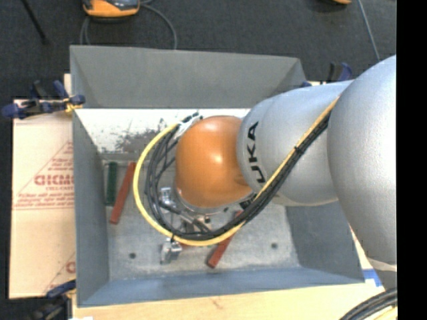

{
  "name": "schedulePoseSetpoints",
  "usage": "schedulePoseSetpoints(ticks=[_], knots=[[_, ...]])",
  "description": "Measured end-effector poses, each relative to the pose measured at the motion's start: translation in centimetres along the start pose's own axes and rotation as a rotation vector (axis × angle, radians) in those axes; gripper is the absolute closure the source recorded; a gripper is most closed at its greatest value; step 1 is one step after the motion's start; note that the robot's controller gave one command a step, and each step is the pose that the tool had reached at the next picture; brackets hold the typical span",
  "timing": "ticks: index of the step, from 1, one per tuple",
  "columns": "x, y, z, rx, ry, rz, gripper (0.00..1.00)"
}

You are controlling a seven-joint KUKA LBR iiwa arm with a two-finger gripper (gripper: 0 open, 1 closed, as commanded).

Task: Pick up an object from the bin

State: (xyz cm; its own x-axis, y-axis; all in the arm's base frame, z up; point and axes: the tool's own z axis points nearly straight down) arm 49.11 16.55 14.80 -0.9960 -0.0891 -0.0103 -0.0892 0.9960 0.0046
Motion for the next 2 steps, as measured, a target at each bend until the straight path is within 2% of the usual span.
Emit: schedulePoseSetpoints(ticks=[1, 2], knots=[[0.2, -3.8, 3.0, 0.006, 0.012, -0.01, 0.0], [-0.2, -6.0, 6.3, 0.003, 0.009, -0.015, 1.0]])
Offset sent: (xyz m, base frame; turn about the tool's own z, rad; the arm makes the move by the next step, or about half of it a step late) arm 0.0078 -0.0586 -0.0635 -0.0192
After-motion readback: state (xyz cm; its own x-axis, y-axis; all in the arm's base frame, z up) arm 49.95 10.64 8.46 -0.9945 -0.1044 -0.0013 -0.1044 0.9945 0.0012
